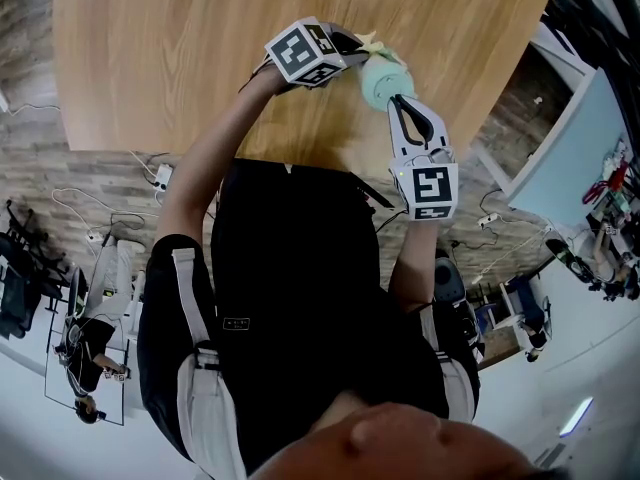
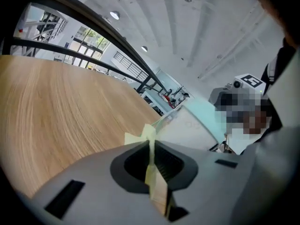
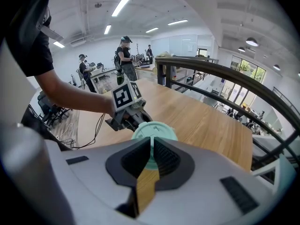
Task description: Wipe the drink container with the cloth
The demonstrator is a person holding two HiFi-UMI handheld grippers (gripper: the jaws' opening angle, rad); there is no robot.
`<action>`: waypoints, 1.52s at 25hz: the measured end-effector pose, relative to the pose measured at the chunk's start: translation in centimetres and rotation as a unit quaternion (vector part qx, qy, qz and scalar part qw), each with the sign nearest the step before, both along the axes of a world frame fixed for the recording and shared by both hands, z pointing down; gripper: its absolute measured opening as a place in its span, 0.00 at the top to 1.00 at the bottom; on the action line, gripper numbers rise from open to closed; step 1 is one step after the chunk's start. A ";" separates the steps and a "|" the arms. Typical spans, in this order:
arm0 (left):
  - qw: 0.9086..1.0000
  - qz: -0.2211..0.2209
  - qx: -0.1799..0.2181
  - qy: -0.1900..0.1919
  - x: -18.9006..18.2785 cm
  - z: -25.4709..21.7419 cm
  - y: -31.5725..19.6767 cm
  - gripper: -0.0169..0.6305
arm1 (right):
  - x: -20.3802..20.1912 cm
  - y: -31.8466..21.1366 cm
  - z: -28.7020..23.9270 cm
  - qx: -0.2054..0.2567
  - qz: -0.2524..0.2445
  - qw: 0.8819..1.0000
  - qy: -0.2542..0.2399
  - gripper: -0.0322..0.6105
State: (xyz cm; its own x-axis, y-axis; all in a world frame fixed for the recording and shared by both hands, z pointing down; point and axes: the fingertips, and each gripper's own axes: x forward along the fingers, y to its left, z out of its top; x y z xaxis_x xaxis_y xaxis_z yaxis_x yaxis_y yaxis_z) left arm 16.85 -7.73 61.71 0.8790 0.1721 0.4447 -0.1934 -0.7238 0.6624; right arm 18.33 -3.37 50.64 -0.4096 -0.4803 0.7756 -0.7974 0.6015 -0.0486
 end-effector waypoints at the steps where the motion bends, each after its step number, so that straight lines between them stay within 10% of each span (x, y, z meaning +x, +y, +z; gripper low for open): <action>1: 1.000 0.004 -0.001 -0.001 0.1 0.5 -0.1 0.92 | 0.1 0.0 0.0 0.000 -0.001 1.000 0.002 0.89; 30: 0.987 0.120 0.033 0.105 1.6 -6.8 -1.3 0.92 | -0.2 -0.1 -0.1 0.002 0.001 1.000 -0.005 0.89; 38: 0.994 0.077 0.010 0.075 2.2 -2.5 -1.2 0.92 | -0.2 0.1 -0.1 0.003 0.001 1.000 -0.005 0.89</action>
